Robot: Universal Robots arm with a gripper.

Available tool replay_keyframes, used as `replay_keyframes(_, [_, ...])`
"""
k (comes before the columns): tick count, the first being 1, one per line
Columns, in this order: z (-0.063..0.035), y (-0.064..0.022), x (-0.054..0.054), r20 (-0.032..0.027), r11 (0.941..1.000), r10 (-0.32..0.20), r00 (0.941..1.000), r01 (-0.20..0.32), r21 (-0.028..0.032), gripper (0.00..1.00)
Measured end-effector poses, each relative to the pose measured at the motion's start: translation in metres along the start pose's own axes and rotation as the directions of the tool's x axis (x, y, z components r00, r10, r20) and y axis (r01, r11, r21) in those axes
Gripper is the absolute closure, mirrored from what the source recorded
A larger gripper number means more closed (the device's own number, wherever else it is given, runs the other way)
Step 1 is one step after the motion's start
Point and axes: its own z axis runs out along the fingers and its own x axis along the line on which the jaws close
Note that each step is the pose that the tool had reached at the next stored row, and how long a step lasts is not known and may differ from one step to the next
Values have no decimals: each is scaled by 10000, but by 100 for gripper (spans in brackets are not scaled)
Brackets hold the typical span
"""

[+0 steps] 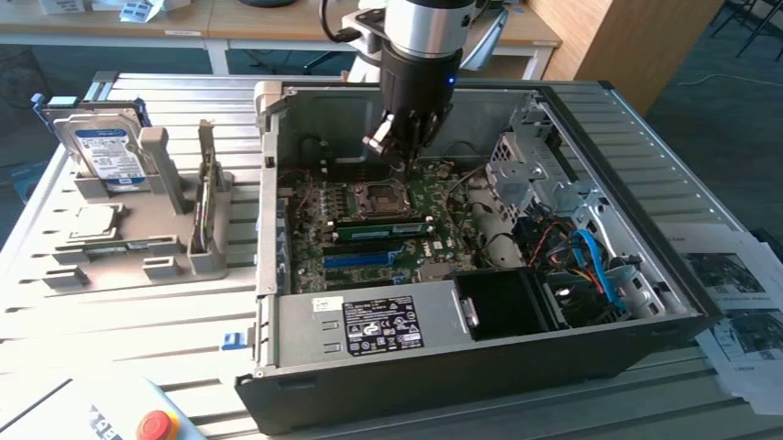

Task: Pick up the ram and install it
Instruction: 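Press down the ram until it locks into place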

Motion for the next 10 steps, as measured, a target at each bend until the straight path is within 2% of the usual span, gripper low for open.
replay_keyframes(5, [0,0,0,14,9962,867,9962,-867,36,90])
replay_keyframes(10, [0,0,0,26,9848,1738,9848,-1738,68,90])
